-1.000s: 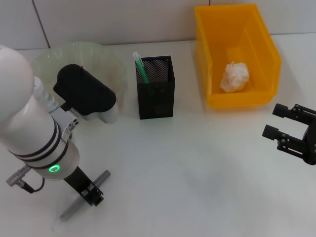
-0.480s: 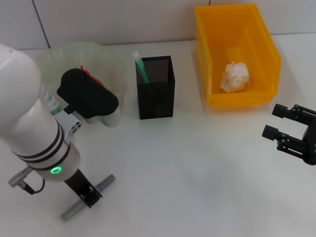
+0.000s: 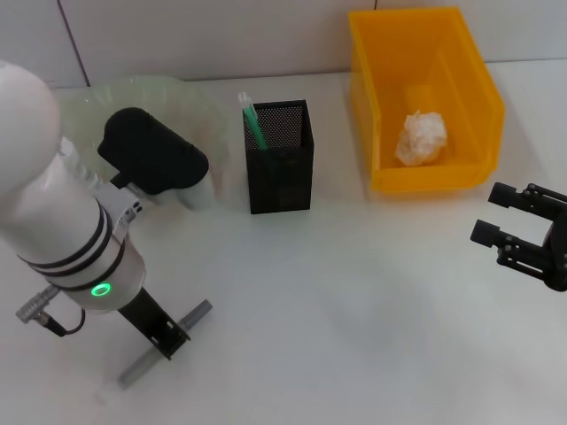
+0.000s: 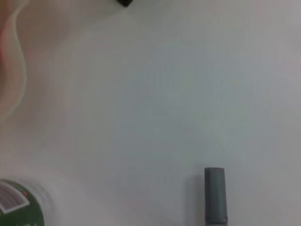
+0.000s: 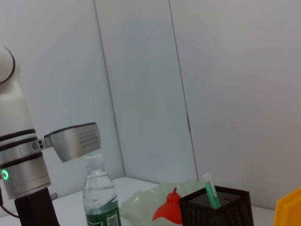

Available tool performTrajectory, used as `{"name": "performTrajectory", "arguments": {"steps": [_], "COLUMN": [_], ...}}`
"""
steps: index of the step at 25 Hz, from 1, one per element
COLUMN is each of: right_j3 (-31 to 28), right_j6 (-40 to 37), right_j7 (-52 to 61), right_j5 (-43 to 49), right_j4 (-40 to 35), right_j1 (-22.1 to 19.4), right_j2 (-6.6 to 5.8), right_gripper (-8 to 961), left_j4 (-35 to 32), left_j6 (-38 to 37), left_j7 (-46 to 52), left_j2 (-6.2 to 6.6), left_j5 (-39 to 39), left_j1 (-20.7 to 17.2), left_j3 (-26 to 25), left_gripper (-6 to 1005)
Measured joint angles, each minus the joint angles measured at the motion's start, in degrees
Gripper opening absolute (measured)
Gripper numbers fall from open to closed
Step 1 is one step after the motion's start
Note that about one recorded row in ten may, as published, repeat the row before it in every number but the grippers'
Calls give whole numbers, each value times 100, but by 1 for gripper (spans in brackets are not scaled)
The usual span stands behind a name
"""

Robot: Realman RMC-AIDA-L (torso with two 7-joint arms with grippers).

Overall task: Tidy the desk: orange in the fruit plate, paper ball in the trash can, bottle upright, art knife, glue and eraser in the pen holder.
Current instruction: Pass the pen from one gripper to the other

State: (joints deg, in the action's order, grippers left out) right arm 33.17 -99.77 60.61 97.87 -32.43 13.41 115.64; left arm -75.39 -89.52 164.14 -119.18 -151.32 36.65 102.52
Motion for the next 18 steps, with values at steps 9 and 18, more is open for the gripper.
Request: {"name": "performTrajectory", "arguments": {"steps": [9,18], "right_j3": [-355,-990], "right_j6": [-43,-1412], "right_j7": [-31,-2350], "right_j5": [-32,-11], "right_j4": [-24,-85], "right_j1": [-44,-378], "right_j2": [-7,71], "right_gripper": [626,625], "left_j4": [-16,372], "left_j6": [57,587], "left_j7": [-382,-1082], "left_j2": [0,20], "left_j5": [836,2402], "left_j1": [35,146], "left_j3": [-324,-1116], "left_gripper": [150,144]}}
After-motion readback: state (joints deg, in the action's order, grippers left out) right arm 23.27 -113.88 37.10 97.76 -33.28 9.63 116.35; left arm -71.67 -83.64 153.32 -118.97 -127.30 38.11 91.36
